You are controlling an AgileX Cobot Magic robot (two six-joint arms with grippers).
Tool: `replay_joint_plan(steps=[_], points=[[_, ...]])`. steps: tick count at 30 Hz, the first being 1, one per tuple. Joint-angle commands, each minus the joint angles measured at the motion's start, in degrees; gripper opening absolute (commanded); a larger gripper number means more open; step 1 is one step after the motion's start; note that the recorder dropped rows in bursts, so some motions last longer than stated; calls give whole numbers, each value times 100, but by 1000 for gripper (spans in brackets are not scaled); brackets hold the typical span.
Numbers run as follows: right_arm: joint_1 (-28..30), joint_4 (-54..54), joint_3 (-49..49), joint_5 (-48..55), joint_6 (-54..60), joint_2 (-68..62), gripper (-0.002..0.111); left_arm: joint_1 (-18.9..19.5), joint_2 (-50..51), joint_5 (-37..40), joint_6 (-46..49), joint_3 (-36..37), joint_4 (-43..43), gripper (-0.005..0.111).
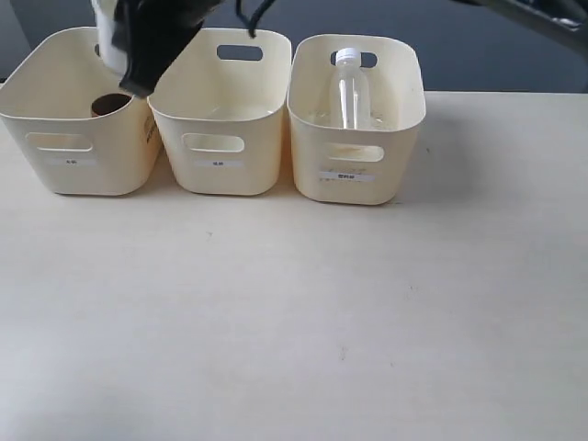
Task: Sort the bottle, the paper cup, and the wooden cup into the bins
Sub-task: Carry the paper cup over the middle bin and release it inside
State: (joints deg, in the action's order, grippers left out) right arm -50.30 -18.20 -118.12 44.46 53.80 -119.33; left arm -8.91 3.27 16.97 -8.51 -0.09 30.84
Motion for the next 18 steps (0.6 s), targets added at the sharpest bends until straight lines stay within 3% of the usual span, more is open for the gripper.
replay_joint_plan(steps=[1,7,18], points=[[522,-206,0,-444,-294,-174,-1,-30,-19,-52,-10,9,-7,0],[851,-247,0,-520,-448,-652,-1,-30,-19,-52,-10,9,-7,0],[865,-180,0,-502,-470,-1135,-1,-30,-19,-52,-10,9,-7,0]])
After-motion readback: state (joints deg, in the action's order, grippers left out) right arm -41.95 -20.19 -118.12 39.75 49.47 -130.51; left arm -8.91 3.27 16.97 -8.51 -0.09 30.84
